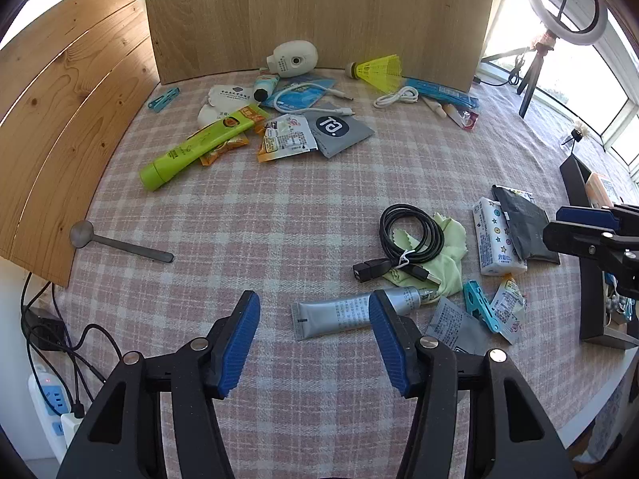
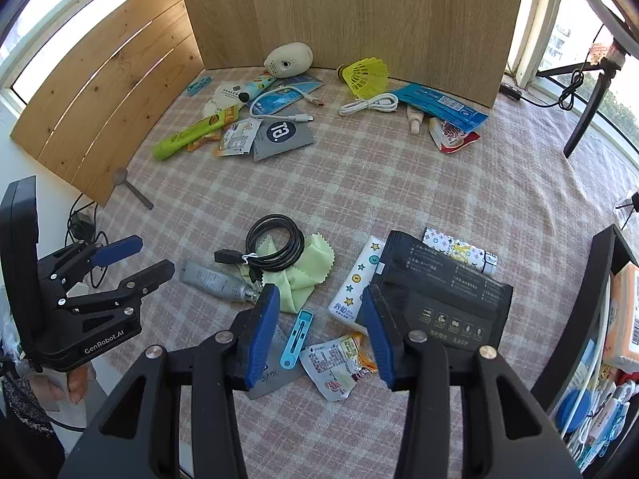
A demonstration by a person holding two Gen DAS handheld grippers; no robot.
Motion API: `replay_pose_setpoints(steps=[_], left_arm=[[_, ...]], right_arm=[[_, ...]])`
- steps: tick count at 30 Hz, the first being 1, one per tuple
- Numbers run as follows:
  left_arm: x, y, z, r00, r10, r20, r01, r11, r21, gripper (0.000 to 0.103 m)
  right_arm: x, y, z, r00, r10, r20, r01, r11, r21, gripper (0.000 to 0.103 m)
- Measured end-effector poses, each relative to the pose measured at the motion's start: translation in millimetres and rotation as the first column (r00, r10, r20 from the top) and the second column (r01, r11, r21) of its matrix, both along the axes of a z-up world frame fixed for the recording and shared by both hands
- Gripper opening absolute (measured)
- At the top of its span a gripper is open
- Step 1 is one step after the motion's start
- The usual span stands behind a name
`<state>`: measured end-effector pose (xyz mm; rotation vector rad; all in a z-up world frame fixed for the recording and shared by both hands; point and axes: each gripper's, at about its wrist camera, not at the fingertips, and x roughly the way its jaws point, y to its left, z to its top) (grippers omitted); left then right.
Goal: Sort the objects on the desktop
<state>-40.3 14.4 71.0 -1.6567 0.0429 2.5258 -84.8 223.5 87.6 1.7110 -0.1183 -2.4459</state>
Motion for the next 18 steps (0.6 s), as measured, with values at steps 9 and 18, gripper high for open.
replay_pose_setpoints(steps=[9,18], left_arm=[[-17,20,-17,0.995,-0.084,0.059,0.084,0.996,-0.006,0.046],[-31,36,-39,0.982,-0.146,0.118,0.151,0.988,-0.034,0.037]], right_arm=[[-54,-29,-45,0.988,0.081,0.133,-0.086,0.996,0.038,0.033],[-83,-34,-75,0.980,0.089,0.180,-0.098,0.994,0.044,0.033]])
